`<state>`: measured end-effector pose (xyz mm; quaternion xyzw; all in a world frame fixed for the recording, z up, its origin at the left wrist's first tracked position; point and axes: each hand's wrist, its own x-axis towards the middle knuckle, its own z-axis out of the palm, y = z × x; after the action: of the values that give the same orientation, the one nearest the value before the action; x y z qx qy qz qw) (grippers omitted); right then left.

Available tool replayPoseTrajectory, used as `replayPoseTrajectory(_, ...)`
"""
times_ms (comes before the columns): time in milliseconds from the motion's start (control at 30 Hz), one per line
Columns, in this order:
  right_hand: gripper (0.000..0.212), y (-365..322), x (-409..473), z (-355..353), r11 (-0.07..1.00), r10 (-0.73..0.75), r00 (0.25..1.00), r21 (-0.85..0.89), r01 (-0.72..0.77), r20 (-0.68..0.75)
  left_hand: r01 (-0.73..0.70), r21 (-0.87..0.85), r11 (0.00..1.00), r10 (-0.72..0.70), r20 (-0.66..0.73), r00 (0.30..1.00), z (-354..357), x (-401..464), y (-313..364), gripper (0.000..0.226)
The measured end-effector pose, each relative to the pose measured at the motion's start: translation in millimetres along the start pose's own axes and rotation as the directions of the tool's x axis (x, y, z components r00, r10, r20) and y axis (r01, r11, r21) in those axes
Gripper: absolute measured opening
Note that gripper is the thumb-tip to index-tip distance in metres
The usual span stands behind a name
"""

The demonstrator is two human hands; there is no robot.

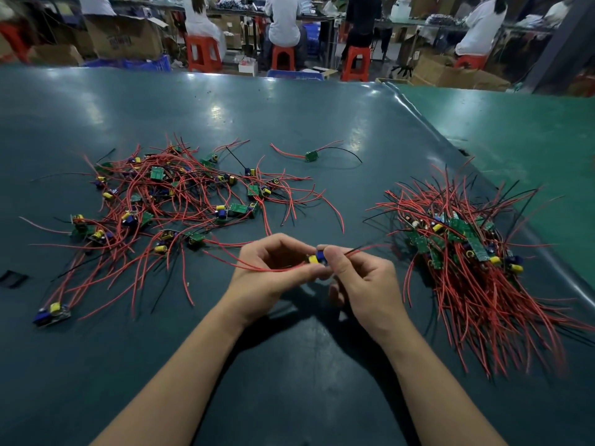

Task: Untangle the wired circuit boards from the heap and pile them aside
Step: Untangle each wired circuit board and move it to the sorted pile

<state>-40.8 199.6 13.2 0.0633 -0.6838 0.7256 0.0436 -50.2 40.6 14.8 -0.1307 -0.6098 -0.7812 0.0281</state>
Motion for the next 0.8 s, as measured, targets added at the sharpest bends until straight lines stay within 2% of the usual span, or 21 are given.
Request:
replayPoseTrajectory(167, 0.033, 1.1, 4.3, -0.8, 0.995, 0.087, 0.996, 0.047, -0.086, -0.016, 0.03, 0.057, 0.998, -0.032, 0.036, 0.999, 3.4, -2.2, 1.0, 0.027)
replayPoseTrajectory(233, 0.033, 1.6, 6.1, 1.3, 0.997, 0.075, 0.996, 0.031, -0.074, -0.036, 0.041, 0.063, 0.997, -0.043, 0.025, 0.999, 3.8, -1.3, 2.1, 0.032)
replayPoseTrajectory(367, 0.025, 0.2, 9.6, -1.4, 0.999, 0.038, 0.992, -0.004, -0.039, -0.121, 0.06, 0.028, 0.998, -0.061, 0.031, 0.998, 2.6, -0.8, 4.3, 0.023)
replayPoseTrajectory(633, 0.029, -5.5, 14.2, -18.7, 0.999, 0.052, 0.952, 0.014, -0.05, -0.3, 0.078, 0.005, 0.997, -0.079, 0.08, 0.994, -0.7, 2.8, 2.4, 0.025)
replayPoseTrajectory(800, 0.032, -3.1, 13.1, -20.6, 1.0, 0.02, 0.943, 0.016, -0.016, -0.332, 0.095, -0.052, 0.994, -0.09, 0.091, 0.992, -6.1, 4.4, -1.9, 0.026)
